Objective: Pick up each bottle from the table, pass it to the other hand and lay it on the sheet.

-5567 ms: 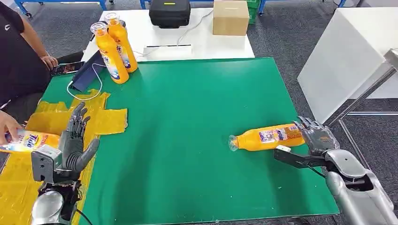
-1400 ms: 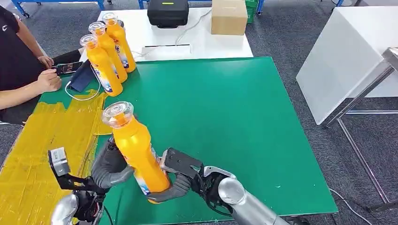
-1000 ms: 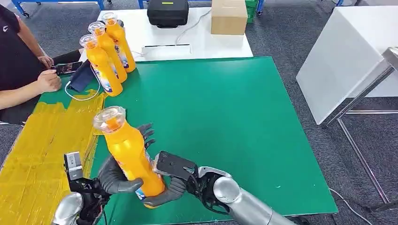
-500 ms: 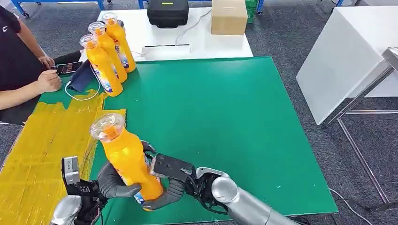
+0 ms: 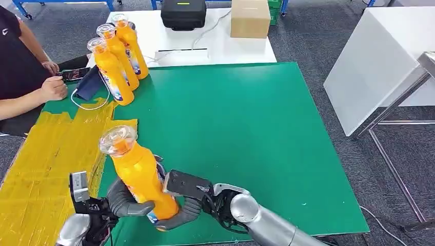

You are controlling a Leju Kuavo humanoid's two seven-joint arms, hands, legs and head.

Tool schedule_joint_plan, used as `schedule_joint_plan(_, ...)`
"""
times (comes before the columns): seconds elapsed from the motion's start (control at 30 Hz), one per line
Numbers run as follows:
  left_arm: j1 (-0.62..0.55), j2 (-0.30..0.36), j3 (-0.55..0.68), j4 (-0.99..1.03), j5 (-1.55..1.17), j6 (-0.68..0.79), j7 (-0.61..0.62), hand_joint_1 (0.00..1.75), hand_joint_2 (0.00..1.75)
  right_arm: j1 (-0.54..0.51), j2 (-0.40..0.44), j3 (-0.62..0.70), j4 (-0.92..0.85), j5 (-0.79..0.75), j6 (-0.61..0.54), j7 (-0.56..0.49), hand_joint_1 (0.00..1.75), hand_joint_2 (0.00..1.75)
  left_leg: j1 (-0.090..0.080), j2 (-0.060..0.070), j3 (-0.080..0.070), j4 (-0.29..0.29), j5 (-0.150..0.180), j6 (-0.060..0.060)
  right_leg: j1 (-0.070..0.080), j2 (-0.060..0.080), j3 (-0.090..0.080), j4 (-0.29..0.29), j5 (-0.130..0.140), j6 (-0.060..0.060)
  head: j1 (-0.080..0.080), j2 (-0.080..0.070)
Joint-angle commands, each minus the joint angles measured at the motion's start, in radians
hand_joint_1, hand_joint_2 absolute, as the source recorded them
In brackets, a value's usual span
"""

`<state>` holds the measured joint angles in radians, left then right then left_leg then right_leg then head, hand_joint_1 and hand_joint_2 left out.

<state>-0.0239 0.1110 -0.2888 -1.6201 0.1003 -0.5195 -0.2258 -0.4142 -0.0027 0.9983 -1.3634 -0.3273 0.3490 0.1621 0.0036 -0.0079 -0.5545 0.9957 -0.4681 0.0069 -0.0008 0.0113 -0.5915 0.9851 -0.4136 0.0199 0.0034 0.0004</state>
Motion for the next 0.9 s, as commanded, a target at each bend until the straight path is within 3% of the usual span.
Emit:
schedule_joint_plan(0.03, -0.027, 0.006, 0.026, 0.060, -0.026, 0.023, 0.025, 1.75, 1.75, -0.031, -0.029, 0.005, 0.027, 0.033, -0.026, -0.006, 1.75, 1.75, 0.000, 0.001, 0.005, -0.001, -0.001, 0.000, 0.001, -0.002, 0.006, -0.002, -0.001, 0.001, 0.000, 0.000)
schedule_joint_plan(0.3, -0.027, 0.006, 0.026, 0.060, -0.026, 0.023, 0.025, 1.75, 1.75, -0.031, -0.029, 0.005, 0.027, 0.033, -0.026, -0.006, 1.75, 1.75, 0.000, 0.000, 0.003, -0.001, 0.000, 0.000, 0.000, -0.002, 0.003, -0.001, -0.001, 0.000, 0.000, 0.000)
schedule_joint_plan(0.33, -0.025, 0.002, 0.033, 0.059, -0.035, 0.042, 0.030, 1.75, 1.75, -0.027, -0.028, 0.002, 0.023, 0.043, -0.037, -0.010, 1.54, 1.75, 0.000, 0.000, 0.004, -0.001, -0.001, 0.000, 0.001, -0.002, 0.005, -0.002, -0.001, 0.000, 0.000, 0.000)
schedule_joint_plan(0.37, -0.017, 0.001, 0.051, 0.047, -0.098, 0.095, 0.036, 1.75, 1.75, 0.008, -0.047, -0.030, -0.012, 0.076, -0.048, -0.027, 0.00, 1.75, 0.000, 0.000, 0.001, -0.001, 0.000, 0.000, 0.000, -0.001, 0.001, -0.001, 0.000, 0.000, 0.000, 0.000)
schedule_joint_plan(0.4, -0.018, -0.001, 0.067, 0.041, -0.164, 0.138, 0.028, 1.75, 1.75, 0.036, -0.063, -0.059, -0.040, 0.089, -0.046, -0.026, 0.00, 1.75, 0.000, 0.000, 0.003, -0.001, -0.001, 0.000, 0.000, -0.001, 0.003, -0.001, -0.001, 0.000, 0.000, 0.000)
schedule_joint_plan(0.43, -0.023, -0.015, 0.110, 0.045, -0.216, 0.184, 0.066, 1.75, 1.75, 0.076, -0.083, -0.102, -0.073, 0.095, -0.047, -0.026, 0.00, 0.00, 0.000, -0.001, 0.003, -0.001, 0.000, 0.000, 0.000, -0.002, 0.003, -0.001, -0.001, 0.000, 0.000, 0.000)
schedule_joint_plan(0.57, -0.045, -0.021, 0.226, 0.087, -0.457, 0.339, 0.111, 1.75, 1.75, 0.187, -0.113, -0.217, -0.155, 0.144, -0.060, -0.053, 0.00, 0.00, 0.000, -0.005, 0.003, -0.001, 0.000, 0.000, 0.001, -0.006, 0.004, -0.002, -0.001, 0.001, 0.000, 0.000)
schedule_joint_plan(0.73, -0.045, 0.000, 0.347, 0.157, -0.574, 0.398, 0.119, 1.75, 1.75, 0.296, -0.136, -0.318, -0.251, 0.178, -0.072, -0.116, 0.00, 0.00, 0.000, -0.001, 0.004, -0.002, -0.001, -0.001, 0.000, -0.003, 0.004, -0.002, -0.002, 0.000, 0.000, 0.000)
schedule_joint_plan(0.9, -0.017, 0.017, 0.382, 0.128, -0.846, 0.548, 0.119, 1.75, 1.75, 0.359, -0.191, -0.384, -0.364, 0.174, -0.080, -0.120, 0.00, 0.00, 0.000, 0.000, 0.001, 0.000, -0.001, 0.000, 0.000, -0.001, 0.001, -0.001, -0.001, 0.001, 0.000, 0.000)
